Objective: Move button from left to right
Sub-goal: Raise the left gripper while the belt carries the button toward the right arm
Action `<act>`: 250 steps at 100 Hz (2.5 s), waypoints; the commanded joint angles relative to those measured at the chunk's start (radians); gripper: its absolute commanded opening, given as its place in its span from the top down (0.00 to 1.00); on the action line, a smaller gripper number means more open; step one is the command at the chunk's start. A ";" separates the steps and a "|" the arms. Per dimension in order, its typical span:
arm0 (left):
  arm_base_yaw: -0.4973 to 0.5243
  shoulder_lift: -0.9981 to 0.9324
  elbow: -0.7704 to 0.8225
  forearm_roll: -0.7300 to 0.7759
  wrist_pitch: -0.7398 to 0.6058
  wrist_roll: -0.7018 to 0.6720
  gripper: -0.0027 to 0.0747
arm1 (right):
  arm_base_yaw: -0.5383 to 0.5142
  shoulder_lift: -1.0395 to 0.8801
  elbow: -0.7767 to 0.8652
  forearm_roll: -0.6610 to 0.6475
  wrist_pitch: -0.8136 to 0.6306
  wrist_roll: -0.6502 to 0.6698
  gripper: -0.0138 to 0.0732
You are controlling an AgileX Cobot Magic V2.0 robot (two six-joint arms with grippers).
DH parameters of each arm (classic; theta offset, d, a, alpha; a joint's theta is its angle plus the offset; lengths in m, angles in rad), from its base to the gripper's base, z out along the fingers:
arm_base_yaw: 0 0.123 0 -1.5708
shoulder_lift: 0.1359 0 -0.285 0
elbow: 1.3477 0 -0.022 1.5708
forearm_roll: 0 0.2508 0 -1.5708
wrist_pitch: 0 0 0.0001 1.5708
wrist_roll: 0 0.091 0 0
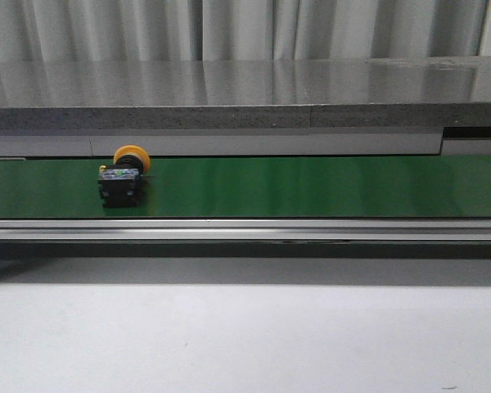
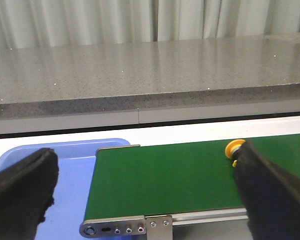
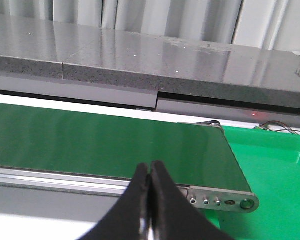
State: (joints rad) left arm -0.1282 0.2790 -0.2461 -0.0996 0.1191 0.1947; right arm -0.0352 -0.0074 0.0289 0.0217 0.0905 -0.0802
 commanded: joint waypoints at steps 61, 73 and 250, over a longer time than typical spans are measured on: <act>-0.003 0.008 0.018 -0.003 -0.105 -0.011 0.75 | 0.000 -0.018 0.001 -0.009 -0.084 0.003 0.92; -0.003 0.008 0.018 -0.003 -0.105 -0.011 0.96 | 0.000 -0.018 0.001 -0.009 -0.084 0.003 0.92; -0.003 0.008 0.018 -0.003 -0.105 -0.011 0.96 | 0.000 0.920 -0.858 0.027 0.511 0.003 0.92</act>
State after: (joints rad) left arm -0.1282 0.2790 -0.1983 -0.0996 0.0949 0.1947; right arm -0.0352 0.8803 -0.7824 0.0315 0.6460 -0.0802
